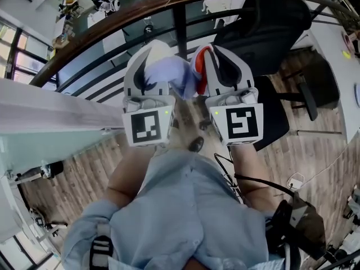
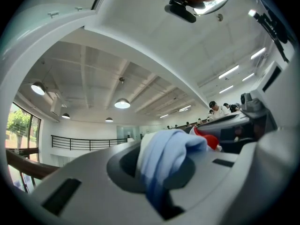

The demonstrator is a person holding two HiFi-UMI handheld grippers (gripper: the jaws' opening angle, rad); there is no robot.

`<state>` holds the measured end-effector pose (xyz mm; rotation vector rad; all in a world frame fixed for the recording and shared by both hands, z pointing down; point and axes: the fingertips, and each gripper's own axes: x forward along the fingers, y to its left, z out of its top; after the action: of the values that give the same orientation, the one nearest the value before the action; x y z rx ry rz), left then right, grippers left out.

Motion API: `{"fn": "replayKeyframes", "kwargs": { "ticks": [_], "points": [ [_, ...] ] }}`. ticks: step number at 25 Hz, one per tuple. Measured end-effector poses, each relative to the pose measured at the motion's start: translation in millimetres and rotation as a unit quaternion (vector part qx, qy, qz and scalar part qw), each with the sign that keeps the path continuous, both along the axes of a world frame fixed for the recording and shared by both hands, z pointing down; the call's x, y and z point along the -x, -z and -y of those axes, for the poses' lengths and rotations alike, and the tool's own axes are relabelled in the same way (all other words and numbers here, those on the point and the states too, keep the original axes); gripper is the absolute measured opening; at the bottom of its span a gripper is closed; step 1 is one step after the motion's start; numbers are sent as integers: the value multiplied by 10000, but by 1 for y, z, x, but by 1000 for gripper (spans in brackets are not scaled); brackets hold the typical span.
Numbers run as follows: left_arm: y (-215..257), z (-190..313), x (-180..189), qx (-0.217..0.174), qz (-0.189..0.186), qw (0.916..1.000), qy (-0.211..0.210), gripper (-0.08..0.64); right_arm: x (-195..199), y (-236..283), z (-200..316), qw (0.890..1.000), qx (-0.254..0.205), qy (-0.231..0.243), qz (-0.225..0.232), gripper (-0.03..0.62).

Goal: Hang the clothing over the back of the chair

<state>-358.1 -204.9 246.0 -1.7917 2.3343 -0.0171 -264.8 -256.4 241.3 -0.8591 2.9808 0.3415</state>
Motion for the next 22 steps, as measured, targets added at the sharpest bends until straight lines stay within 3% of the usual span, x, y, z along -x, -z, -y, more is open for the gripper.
{"fn": "replayKeyframes", "kwargs": {
  "ticks": [5, 15, 22],
  "points": [
    [-6, 51, 12, 65, 90, 9993, -344, 26, 10, -2, 37, 9995, 123, -245, -153, 29],
    [3, 174, 47, 283, -191, 9933, -1104, 26, 55, 7, 130, 9967, 319, -708, -248, 29],
    [48, 253, 54, 42, 103, 9881, -1533, 26, 65, 50, 209, 9922, 115, -1208, -277, 29]
  ]
}}
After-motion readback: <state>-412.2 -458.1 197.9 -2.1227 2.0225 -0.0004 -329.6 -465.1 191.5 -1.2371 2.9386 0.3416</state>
